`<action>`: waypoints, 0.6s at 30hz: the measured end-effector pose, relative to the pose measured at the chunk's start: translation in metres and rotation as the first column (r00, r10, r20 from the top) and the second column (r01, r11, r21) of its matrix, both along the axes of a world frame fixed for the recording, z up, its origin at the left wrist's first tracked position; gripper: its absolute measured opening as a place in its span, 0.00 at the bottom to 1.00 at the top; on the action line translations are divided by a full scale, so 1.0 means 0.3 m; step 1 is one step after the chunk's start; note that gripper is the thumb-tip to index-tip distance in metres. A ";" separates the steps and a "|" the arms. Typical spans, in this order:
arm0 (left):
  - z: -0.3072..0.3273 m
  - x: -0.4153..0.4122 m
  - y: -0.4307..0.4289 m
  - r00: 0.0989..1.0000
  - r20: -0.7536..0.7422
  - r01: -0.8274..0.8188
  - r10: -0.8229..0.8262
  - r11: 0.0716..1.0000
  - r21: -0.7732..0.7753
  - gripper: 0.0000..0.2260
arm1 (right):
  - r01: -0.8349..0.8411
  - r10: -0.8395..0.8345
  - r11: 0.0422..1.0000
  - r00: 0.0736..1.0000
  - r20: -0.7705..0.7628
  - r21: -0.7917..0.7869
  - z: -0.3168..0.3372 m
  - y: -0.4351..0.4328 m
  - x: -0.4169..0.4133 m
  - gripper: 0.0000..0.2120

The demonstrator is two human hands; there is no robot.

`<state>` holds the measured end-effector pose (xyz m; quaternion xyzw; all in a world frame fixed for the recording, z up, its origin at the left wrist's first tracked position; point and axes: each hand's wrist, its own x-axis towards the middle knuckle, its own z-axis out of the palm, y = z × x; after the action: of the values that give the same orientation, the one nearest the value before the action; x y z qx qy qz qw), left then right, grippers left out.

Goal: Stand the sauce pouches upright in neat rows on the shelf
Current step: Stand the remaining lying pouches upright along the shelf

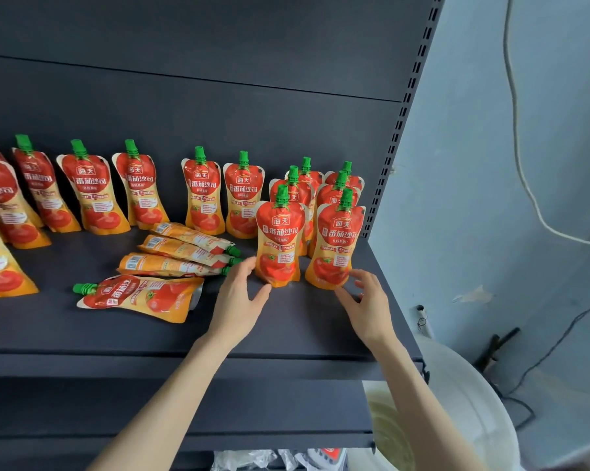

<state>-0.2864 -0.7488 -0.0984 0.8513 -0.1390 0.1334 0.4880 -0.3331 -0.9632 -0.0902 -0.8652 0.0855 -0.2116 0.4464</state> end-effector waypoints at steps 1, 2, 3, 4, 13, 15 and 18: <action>-0.002 -0.026 0.015 0.999 0.035 -0.004 0.003 0.999 0.049 0.21 | -0.018 0.018 1.000 1.000 0.018 -0.009 -0.004 0.012 -0.020 0.13; -0.004 -0.054 0.031 0.997 0.072 -0.010 0.003 0.995 0.096 0.18 | -0.041 0.041 0.999 0.999 0.026 -0.017 -0.008 0.028 -0.036 0.11; -0.008 -0.077 0.051 0.994 0.107 -0.023 0.009 0.991 0.133 0.16 | -0.068 0.068 0.997 0.997 0.031 -0.029 -0.013 0.047 -0.048 0.09; -0.009 -0.099 0.073 0.990 0.141 -0.042 0.019 0.986 0.162 0.15 | -0.096 0.097 0.994 0.995 0.035 -0.044 -0.018 0.071 -0.058 0.07; 0.116 -0.077 0.349 0.960 0.248 -0.179 0.131 0.967 0.183 0.08 | -0.293 0.302 0.949 0.951 0.071 -0.113 0.041 0.367 0.013 0.07; 0.125 -0.031 0.434 0.963 0.236 -0.180 0.133 0.965 0.191 0.07 | -0.320 0.329 0.940 0.941 0.072 -0.115 0.049 0.454 0.059 0.08; 0.115 0.053 0.548 0.972 0.202 -0.167 0.123 0.962 0.216 0.07 | -0.342 0.349 0.935 0.933 0.084 -0.091 0.051 0.577 0.144 0.08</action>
<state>-0.2705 -0.5845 -0.0640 0.8940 -0.1358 0.2310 0.3590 -0.2898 -0.7899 -0.0750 -0.8715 -0.0980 -0.1753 0.4474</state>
